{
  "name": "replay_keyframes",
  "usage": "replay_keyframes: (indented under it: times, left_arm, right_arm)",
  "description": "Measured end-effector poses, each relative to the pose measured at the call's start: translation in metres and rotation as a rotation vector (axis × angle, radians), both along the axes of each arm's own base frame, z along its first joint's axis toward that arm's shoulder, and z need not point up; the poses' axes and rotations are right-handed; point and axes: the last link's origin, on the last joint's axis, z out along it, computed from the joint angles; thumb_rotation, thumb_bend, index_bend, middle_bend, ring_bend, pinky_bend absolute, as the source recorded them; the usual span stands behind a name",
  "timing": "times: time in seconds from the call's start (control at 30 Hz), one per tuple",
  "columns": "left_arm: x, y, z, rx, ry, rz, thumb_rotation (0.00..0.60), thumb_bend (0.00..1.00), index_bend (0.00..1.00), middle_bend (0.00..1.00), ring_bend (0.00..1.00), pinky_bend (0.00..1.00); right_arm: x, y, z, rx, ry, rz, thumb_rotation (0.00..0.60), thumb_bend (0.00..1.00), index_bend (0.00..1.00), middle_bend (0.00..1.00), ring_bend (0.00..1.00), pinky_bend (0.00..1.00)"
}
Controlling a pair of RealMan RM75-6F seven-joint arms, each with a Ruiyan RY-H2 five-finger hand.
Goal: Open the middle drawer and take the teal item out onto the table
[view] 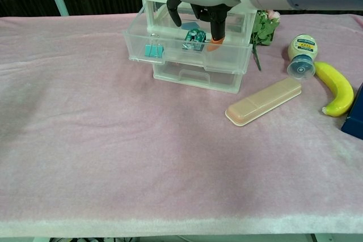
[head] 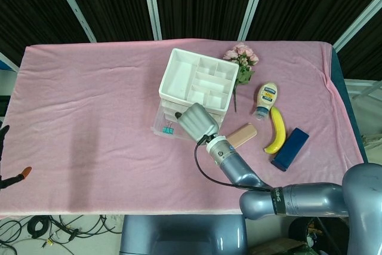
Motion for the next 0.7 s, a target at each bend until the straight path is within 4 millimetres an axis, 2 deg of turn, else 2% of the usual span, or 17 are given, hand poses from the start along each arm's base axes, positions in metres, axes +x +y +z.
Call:
replay_keyframes:
  times: [0.43, 0.7]
  left_arm:
    - [-0.001, 0.002, 0.000, 0.001, -0.005, 0.013, 0.600, 0.00, 0.00, 0.00, 0.00, 0.00]
    - [-0.001, 0.002, 0.000, -0.002, -0.010, 0.015, 0.600, 0.00, 0.00, 0.00, 0.00, 0.00]
  right_arm:
    - [-0.008, -0.003, -0.010, 0.011, -0.005, -0.018, 0.600, 0.13, 0.39, 0.90, 0.92, 0.80]
    - [-0.013, -0.004, -0.012, 0.005, 0.001, -0.022, 0.600, 0.22, 0.43, 0.91, 0.92, 0.80]
